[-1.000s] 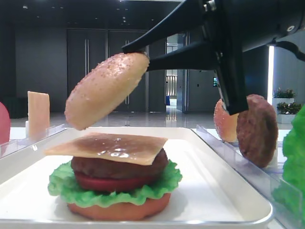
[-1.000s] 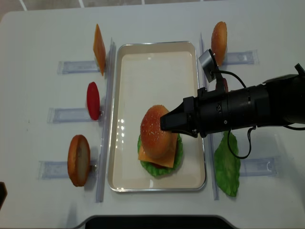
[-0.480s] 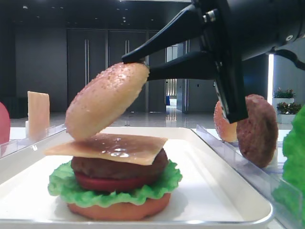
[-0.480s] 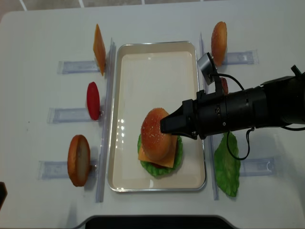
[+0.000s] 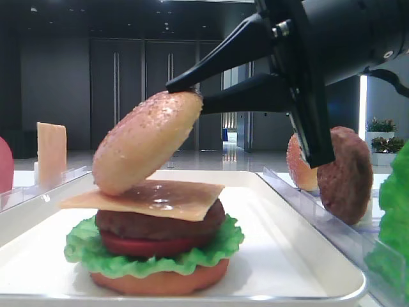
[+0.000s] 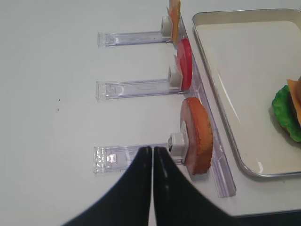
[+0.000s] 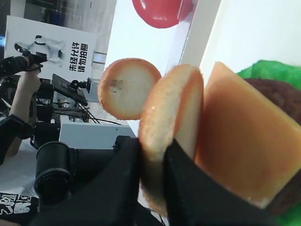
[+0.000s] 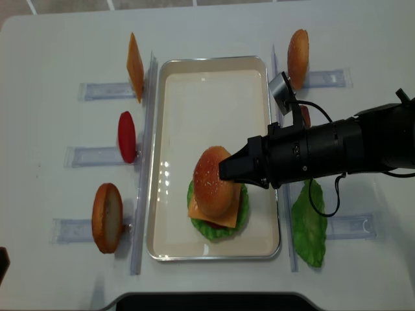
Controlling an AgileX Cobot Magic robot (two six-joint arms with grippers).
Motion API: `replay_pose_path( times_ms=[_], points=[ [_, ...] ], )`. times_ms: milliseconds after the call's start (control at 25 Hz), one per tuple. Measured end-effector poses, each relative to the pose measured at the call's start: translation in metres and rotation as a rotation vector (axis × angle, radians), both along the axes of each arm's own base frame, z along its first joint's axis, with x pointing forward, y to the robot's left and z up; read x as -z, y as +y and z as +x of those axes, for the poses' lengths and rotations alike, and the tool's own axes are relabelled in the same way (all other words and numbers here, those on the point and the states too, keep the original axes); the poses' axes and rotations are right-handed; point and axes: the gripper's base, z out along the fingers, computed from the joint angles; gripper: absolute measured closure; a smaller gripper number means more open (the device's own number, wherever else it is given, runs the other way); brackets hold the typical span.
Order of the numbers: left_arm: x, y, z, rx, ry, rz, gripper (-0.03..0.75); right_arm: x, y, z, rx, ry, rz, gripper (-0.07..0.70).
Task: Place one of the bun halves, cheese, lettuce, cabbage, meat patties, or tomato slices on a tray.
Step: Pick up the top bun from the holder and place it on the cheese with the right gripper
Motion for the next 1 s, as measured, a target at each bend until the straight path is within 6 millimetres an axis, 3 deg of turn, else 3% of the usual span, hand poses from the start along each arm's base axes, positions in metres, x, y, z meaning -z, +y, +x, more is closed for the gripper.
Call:
replay_pose_path(
  times_ms=[1000],
  points=[
    [0.0,0.0,0.0,0.0,0.0,0.0,0.715,0.0024,-0.001,0.0014,0.014,-0.006,-0.029,0.522]
  ],
)
